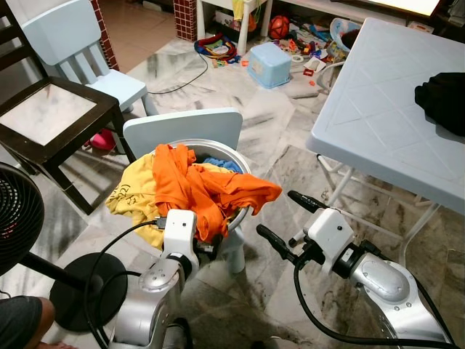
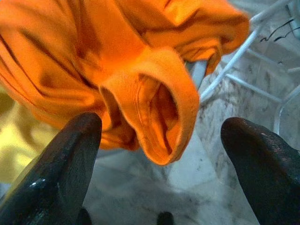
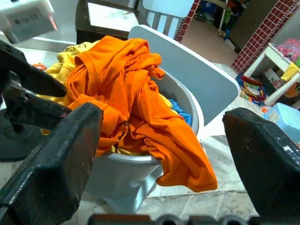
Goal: Hang hanger
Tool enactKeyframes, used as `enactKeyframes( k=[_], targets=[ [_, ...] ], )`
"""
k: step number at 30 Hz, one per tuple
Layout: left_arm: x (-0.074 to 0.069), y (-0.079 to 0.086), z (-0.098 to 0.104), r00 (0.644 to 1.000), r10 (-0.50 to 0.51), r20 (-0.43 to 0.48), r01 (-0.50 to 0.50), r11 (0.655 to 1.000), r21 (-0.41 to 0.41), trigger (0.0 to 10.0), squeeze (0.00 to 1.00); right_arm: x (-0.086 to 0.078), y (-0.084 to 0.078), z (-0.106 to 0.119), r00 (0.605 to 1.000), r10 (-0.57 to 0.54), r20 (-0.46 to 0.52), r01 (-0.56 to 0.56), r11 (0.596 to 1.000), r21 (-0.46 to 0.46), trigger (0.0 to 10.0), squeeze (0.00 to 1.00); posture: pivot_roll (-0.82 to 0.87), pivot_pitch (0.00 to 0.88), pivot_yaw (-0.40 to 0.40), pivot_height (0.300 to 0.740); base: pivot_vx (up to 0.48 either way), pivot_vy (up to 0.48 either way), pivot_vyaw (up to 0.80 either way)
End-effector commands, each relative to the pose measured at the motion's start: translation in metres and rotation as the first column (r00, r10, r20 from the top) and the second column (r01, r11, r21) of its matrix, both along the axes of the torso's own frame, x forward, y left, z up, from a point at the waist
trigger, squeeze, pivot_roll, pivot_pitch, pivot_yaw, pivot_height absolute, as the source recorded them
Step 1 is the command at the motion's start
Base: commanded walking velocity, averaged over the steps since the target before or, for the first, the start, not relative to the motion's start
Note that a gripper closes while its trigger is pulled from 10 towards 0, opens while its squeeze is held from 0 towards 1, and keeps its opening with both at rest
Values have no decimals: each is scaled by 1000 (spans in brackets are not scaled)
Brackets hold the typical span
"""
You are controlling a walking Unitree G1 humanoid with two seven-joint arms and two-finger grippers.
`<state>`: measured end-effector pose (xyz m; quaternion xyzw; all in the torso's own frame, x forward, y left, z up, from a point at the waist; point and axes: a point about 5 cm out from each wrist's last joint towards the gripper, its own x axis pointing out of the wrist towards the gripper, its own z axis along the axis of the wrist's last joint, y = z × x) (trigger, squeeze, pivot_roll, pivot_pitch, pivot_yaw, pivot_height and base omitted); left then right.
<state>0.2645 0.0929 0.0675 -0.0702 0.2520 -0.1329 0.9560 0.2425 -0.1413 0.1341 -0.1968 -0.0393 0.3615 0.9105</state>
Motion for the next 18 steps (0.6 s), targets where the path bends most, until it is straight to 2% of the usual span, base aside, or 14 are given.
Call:
enactKeyframes(
  k=[1, 4, 8, 9, 10, 11, 12, 18],
  targets=[
    [-2, -4, -12, 998, 25, -65, -26, 999, -23, 10000, 0, -1, -2, -3, 1000, 5, -7, -5, 1000, -16, 10000, 0, -106, 136, -49, 740, 0, 0, 0],
    [1, -11, -14, 994, 33, -108, -41, 997, -72, 10000, 0, -2, -2, -1, 1000, 13, -1, -13, 1000, -26, 10000, 0, -116, 138, -51, 740, 0, 0, 0],
    [3, -19, -14, 994, 21, -111, -32, 995, -97, 10000, 0, -2, -5, -1, 1000, 11, -1, -11, 999, -32, 10000, 0, -121, 139, -54, 740, 0, 0, 0],
    [3, -19, -14, 994, 22, -110, -33, 995, -98, 8078, 0, -2, -5, -1, 1000, 11, 0, -11, 999, -31, 10000, 0, -123, 139, -55, 740, 0, 0, 0],
    [6, -17, -14, 994, 44, -99, -56, 992, -117, 2431, 0, -2, -5, 0, 1000, 11, 1, -11, 999, -31, 10000, 0, -123, 140, -56, 740, 0, 0, 0],
    [7, -17, -14, 994, 52, -95, -64, 990, -124, 2431, 0, -2, -5, 0, 1000, 11, 2, -11, 999, -31, 10000, 0, -124, 140, -57, 740, 0, 0, 0],
    [8, -16, -15, 994, 54, -95, -65, 990, -123, 0, 0, -2, -5, 0, 1000, 12, 2, -12, 999, -31, 10000, 0, -124, 142, -59, 740, 0, 0, 0],
    [15, -19, -16, 993, 51, -103, -63, 991, -121, 0, 0, -3, -3, 0, 1000, 20, 0, -20, 999, -32, 10000, 0, -126, 146, -62, 740, 0, 0, 0]
  ],
)
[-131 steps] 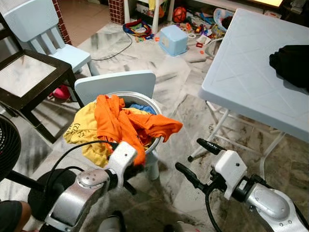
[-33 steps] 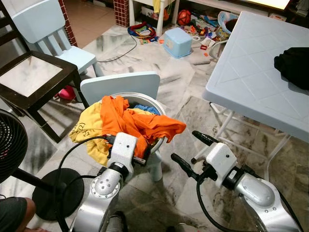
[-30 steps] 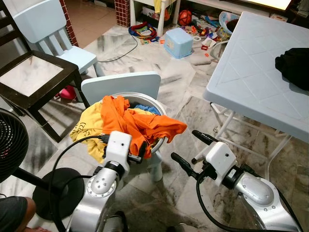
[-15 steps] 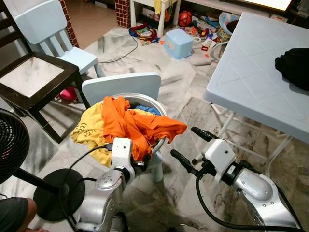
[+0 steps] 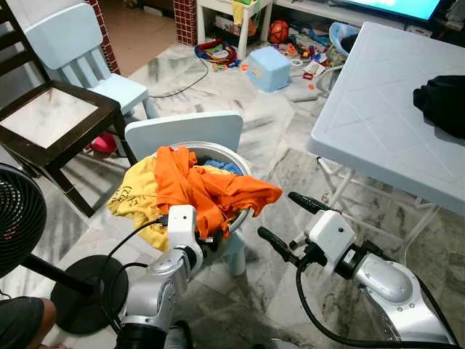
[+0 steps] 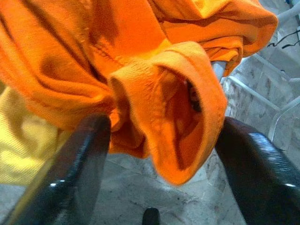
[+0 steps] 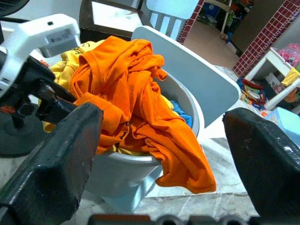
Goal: Hang hanger
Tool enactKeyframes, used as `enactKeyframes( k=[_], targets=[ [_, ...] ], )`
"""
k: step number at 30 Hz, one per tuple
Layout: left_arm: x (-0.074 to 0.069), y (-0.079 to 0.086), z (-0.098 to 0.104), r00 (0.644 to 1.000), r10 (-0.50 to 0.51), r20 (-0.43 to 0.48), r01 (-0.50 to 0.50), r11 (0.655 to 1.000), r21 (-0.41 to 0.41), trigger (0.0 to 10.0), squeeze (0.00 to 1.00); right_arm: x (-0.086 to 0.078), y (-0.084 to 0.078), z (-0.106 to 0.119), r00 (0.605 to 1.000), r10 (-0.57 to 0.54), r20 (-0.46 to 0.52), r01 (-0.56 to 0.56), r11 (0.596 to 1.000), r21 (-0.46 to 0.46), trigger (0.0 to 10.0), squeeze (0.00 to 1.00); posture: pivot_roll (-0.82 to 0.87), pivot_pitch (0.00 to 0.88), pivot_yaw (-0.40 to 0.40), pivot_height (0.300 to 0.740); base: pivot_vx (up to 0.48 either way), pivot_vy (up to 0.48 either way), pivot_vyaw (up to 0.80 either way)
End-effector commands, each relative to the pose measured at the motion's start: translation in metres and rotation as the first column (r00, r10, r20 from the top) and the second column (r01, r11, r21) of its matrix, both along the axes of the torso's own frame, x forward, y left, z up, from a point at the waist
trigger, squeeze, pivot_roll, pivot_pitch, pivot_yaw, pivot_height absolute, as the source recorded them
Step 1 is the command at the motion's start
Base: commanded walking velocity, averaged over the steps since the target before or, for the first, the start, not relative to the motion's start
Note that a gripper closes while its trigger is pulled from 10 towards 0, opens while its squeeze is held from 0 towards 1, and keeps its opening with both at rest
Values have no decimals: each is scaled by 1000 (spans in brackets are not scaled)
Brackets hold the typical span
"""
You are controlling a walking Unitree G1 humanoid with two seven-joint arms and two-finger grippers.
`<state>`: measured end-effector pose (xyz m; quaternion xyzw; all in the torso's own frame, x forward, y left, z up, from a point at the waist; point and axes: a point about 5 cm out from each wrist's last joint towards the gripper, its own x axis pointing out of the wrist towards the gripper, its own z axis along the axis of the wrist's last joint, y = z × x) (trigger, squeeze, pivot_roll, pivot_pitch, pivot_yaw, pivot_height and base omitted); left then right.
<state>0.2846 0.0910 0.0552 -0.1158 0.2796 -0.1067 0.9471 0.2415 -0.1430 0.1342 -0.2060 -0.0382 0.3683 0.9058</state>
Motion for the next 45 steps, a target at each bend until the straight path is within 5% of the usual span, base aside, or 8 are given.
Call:
enactKeyframes(
  k=[1, 13, 38, 40, 45],
  targets=[
    [-4, -18, -3, 1000, -12, -26, 10, 998, -63, 0, 0, -2, -1, 0, 1000, 8, -3, -8, 1000, -11, 10000, 0, -126, 146, -62, 740, 0, 0, 0],
    [2, -30, -10, 999, -23, -48, 19, 995, -99, 0, 0, -3, -10, 1, 996, 72, -58, -75, 996, -44, 10000, 0, -146, 142, -59, 740, 0, 0, 0],
    [8, -17, -5, 1000, 14, -4, -15, 997, -74, 0, 0, 2, -8, -3, 995, 89, -46, -92, 993, -74, 10000, 0, -115, 127, -52, 740, 0, 0, 0],
    [4, -12, -2, 1000, 4, -2, -4, 996, -85, 0, 0, 1, -9, -3, 995, 92, -40, -95, 992, -88, 10000, 0, -114, 124, -45, 740, 0, 0, 0],
    [-16, 43, 6, 1000, -6, 29, 5, 999, 36, 0, 0, 1, -20, -3, 997, 66, -40, -70, 992, -102, 10000, 0, -78, 139, -40, 740, 0, 0, 0]
  ],
)
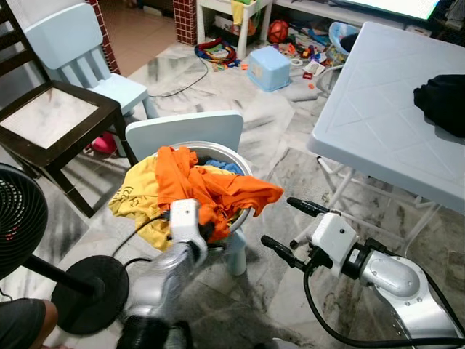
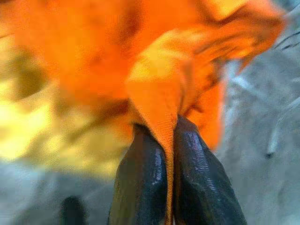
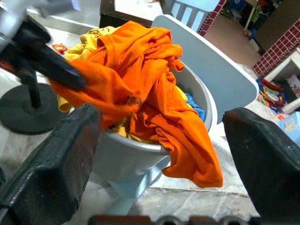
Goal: Hang hanger
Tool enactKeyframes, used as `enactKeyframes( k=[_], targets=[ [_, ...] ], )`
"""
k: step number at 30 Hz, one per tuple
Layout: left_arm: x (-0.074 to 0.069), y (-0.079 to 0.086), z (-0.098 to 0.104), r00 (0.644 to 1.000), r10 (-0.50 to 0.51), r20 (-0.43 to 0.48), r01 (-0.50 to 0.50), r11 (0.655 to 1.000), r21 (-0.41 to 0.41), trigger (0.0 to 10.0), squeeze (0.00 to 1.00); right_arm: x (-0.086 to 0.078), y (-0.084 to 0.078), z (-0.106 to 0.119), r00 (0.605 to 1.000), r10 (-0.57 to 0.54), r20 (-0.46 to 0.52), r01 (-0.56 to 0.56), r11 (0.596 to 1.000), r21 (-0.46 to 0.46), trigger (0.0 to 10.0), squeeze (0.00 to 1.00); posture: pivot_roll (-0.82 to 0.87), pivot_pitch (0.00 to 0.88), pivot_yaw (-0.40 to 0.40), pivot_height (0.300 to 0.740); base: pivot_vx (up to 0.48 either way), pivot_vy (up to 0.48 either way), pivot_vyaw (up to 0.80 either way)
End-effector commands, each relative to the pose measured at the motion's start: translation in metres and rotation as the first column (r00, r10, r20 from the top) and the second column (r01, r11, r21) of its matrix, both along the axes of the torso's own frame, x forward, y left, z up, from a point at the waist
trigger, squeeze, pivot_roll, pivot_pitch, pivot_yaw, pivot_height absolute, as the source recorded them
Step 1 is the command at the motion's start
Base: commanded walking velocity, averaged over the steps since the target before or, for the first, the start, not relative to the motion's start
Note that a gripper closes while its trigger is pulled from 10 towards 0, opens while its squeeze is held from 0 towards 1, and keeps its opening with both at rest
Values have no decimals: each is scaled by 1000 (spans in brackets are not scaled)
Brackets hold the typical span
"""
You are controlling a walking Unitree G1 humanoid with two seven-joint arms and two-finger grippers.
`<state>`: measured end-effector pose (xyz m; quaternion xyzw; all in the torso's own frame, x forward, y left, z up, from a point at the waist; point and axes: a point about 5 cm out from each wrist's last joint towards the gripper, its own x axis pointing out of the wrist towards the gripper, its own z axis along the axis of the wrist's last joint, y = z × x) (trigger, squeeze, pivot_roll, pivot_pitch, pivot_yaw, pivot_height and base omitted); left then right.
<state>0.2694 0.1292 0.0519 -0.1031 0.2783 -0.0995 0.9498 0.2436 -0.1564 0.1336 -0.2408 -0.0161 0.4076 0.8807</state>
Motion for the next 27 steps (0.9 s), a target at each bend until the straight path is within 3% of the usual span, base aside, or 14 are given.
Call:
enactKeyframes(
  k=[1, 3, 6, 10, 15, 18, 20, 21, 23, 27],
  targets=[
    [-2, 12, 12, 1000, -11, 29, 10, 1000, 22, 0, 0, -1, -8, -3, 1000, -13, -9, 13, 1000, -13, 10000, 0, -78, 139, -40, 740, 0, 0, 0],
    [-4, 27, 22, 998, -10, 55, 6, 998, 66, 0, 0, 0, -10, -5, 1000, -19, -13, 19, 1000, -15, 10000, 0, -46, 142, -44, 740, 0, 0, 0],
    [-8, 36, 34, 996, -47, 79, 38, 992, 117, 0, 0, 3, -10, -7, 1000, -15, -20, 15, 1000, -14, 10000, 0, -16, 142, -48, 740, 0, 0, 0],
    [-11, 44, 51, 976, -186, 110, 155, 957, 244, 0, 0, 8, -6, -7, 1000, 1, -22, -2, 1000, -9, 10000, 0, 8, 138, -54, 740, 0, 0, 0],
    [0, 66, 74, 935, -340, 102, 280, 884, 375, 0, 0, 14, -5, -7, 1000, 3, -21, -3, 1000, -1, 10000, 0, 36, 127, -51, 740, 0, 0, 0],
    [9, 76, 90, 925, -350, 145, 266, 872, 411, 0, 0, 14, -6, -10, 1000, -1, -22, 1, 1000, -3, 10000, 0, 37, 126, -50, 740, 0, 0, 0],
    [24, 85, 113, 919, -318, 234, 181, 867, 465, 0, 0, 12, -5, -13, 1000, -5, -29, 5, 1000, 0, 10000, 0, 39, 120, -47, 740, 0, 0, 0],
    [24, 85, 113, 919, -318, 234, 181, 867, 465, 0, 0, 12, -5, -13, 1000, -5, -29, 5, 1000, 0, 10000, 0, 39, 120, -47, 740, 0, 0, 0],
    [33, 91, 130, 899, -336, 279, 145, 833, 534, 0, 0, 10, -3, -17, 999, 2, -42, -2, 1000, 3, 10000, 0, 38, 116, -47, 740, 0, 0, 0],
    [39, 94, 139, 887, -352, 300, 133, 816, 563, 0, 0, 10, -3, -18, 999, 5, -49, -5, 1000, 5, 10000, 0, 38, 115, -47, 740, 0, 0, 0]
  ],
)
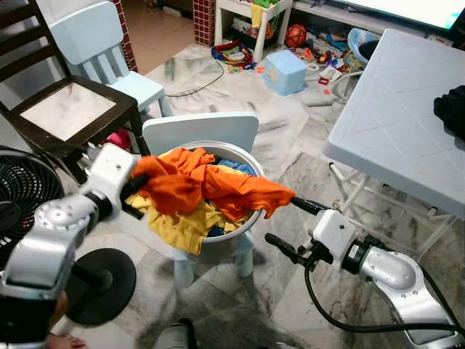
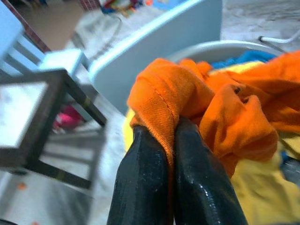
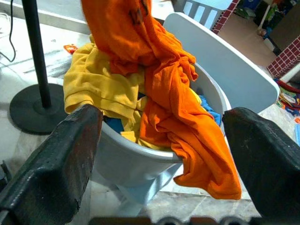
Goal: Hang hanger
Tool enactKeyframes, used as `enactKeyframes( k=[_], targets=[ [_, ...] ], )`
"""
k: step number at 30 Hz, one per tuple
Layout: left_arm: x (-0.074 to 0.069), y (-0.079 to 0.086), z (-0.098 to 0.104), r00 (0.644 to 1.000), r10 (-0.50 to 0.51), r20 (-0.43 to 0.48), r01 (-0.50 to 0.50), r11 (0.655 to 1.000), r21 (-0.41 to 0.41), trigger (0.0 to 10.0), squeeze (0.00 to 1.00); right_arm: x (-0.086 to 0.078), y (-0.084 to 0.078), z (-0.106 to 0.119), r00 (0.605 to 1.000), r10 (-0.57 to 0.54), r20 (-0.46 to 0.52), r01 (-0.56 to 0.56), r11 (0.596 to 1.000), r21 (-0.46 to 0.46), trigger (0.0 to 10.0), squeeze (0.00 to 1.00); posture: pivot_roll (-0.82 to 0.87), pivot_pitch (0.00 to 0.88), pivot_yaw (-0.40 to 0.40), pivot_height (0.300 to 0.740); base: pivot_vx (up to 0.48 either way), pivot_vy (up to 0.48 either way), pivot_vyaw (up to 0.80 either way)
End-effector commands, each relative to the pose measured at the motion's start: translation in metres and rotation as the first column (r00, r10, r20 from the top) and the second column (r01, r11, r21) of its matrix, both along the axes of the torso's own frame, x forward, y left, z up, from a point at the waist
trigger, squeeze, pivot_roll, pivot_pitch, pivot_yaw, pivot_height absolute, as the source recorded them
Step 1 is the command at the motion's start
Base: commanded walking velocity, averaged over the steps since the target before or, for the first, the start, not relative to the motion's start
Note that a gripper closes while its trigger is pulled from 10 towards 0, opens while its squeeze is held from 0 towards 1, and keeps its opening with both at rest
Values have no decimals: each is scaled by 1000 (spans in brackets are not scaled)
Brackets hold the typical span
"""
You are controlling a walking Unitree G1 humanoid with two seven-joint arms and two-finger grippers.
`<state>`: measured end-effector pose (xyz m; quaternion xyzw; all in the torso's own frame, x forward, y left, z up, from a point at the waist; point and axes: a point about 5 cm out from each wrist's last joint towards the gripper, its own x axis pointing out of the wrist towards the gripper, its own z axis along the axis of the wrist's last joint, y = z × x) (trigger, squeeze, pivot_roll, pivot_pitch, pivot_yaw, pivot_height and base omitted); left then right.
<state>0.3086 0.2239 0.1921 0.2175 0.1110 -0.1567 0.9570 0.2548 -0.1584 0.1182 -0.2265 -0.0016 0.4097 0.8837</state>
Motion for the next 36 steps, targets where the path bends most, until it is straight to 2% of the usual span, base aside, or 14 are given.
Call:
enactKeyframes(
  k=[1, 2, 3, 4, 5, 9, 12, 13, 16, 19, 20, 29, 35, 36],
  targets=[
    [7, 4, 13, 997, 0, 78, -6, 997, 77, 0, 0, -2, -1, -4, 1000, 11, -14, -11, 1000, -11, 10000, 0, 39, 115, -47, 740, 0, 0, 0],
    [11, 5, 19, 993, 0, 116, -13, 994, 113, 0, 0, -1, -2, -4, 1000, 11, -14, -12, 1000, -11, 10000, 0, 40, 114, -47, 740, 0, 0, 0],
    [17, 5, 31, 975, -44, 217, -18, 962, 274, 0, 0, -1, -2, -5, 1000, 12, -15, -12, 1000, -11, 10000, 0, 42, 113, -45, 740, 0, 0, 0],
    [17, 5, 31, 975, -44, 217, -18, 962, 274, 0, 0, -1, -2, -5, 1000, 12, -15, -12, 1000, -11, 10000, 0, 42, 113, -45, 740, 0, 0, 0],
    [22, -1, 33, 965, -113, 235, 22, 934, 357, 0, 0, 0, -1, -5, 1000, 12, -15, -12, 1000, -11, 10000, 0, 40, 112, -44, 740, 0, 0, 0],
    [25, -12, 23, 970, -176, 167, 104, 923, 371, 0, 0, -1, 0, -6, 1000, 16, -16, -16, 1000, -16, 10000, 0, 31, 112, -42, 740, 0, 0, 0],
    [15, -30, -9, 947, -313, -72, 316, 863, 394, 0, 0, -3, 1, -8, 999, 25, -22, -25, 999, -27, 10000, 0, 21, 113, -42, 740, 0, 0, 0],
    [7, -35, -27, 904, -374, -207, 427, 818, 386, 0, 0, -5, -1, -9, 999, 25, -28, -26, 999, -32, 10000, 0, 18, 115, -43, 740, 0, 0, 0],
    [0, -37, -40, 858, -417, -300, 507, 779, 368, 0, 0, -6, -2, -10, 999, 30, -34, -32, 999, -43, 10000, 0, 16, 116, -44, 740, 0, 0, 0],
    [-9, -40, -56, 791, -462, -401, 601, 712, 364, 0, 0, -6, -2, -10, 999, 32, -35, -34, 998, -46, 10000, 0, 10, 119, -42, 740, 0, 0, 0],
    [-14, -42, -66, 747, -479, -460, 649, 676, 350, 0, 0, -7, -2, -10, 999, 33, -37, -35, 998, -47, 10000, 0, 10, 121, -43, 740, 0, 0, 0],
    [-13, -40, -89, 730, -465, -501, 657, 679, 328, 0, 0, -10, 0, -13, 998, 46, -48, -48, 998, -51, 10000, 0, 4, 132, -49, 740, 0, 0, 0],
    [-9, -46, -110, 750, -452, -483, 639, 683, 353, 0, 0, -11, 3, -14, 997, 55, -50, -57, 997, -48, 10000, 0, 0, 138, -51, 740, 0, 0, 0],
    [-5, -47, -111, 775, -437, -457, 610, 707, 359, 10000, 255, -11, 4, -13, 997, 55, -49, -57, 997, -48, 10000, 0, -3, 140, -50, 740, 0, 0, 0]
  ],
)
